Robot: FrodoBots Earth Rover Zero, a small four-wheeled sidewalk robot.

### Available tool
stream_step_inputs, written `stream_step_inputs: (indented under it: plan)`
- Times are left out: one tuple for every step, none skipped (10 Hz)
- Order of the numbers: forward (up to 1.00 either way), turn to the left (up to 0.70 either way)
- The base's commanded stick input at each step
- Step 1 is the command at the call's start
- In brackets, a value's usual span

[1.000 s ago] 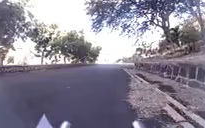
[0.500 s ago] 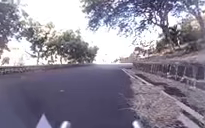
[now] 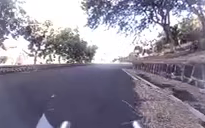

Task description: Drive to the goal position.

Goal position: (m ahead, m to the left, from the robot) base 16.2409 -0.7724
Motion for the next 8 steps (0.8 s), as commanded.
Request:
stream_step_inputs:
  plan:
    - [0.69,-0.03]
    - [0.69,-0.13]
    - [0.69,-0.23]
    - [0.69,-0.09]
    - [0.69,-0.08]
    - [0.69,-0.07]
    - [0.69,-0.28]
    - [0.69,-0.28]
